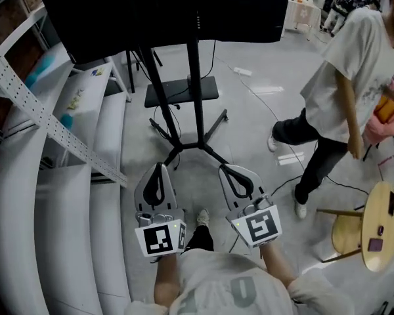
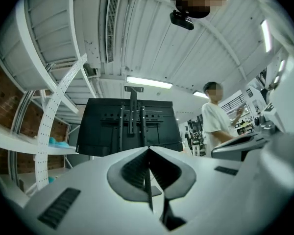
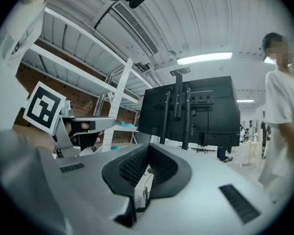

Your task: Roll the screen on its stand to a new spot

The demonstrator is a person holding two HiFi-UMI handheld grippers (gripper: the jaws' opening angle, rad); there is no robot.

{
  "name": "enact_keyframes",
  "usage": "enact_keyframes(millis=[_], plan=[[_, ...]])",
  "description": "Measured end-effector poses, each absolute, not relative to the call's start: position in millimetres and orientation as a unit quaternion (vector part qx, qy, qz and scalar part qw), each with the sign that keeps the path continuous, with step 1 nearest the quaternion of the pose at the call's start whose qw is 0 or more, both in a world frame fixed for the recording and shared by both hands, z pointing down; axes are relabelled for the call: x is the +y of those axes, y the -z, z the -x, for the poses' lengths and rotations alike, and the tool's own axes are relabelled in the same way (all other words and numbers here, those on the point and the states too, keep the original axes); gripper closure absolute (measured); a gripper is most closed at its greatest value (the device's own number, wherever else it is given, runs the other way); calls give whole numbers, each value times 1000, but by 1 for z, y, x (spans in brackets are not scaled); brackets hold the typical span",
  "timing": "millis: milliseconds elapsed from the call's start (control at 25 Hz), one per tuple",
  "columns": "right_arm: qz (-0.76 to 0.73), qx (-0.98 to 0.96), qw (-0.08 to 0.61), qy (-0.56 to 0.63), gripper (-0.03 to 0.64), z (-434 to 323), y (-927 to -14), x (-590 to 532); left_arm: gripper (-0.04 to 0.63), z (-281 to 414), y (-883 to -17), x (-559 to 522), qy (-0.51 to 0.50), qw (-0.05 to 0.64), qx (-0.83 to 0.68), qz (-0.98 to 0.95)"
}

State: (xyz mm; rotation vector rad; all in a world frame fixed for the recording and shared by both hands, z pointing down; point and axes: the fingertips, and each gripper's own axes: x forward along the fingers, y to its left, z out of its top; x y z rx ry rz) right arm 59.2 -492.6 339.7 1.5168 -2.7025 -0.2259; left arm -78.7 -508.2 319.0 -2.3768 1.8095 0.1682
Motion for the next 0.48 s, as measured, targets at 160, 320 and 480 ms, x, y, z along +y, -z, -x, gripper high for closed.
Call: enact_keyframes(millis=[160, 320, 480], plan=[[-493, -865, 0, 91, 598, -35, -310, -595, 581, 101, -292, -609, -61, 94, 595, 796], [-510, -850, 8, 135, 598, -19, -291, -671, 581, 115, -273, -681, -66, 109, 590, 798], [-520, -841, -8, 146, 598, -15, -277, -723, 581, 121, -267, -729, -74, 104, 588, 799]])
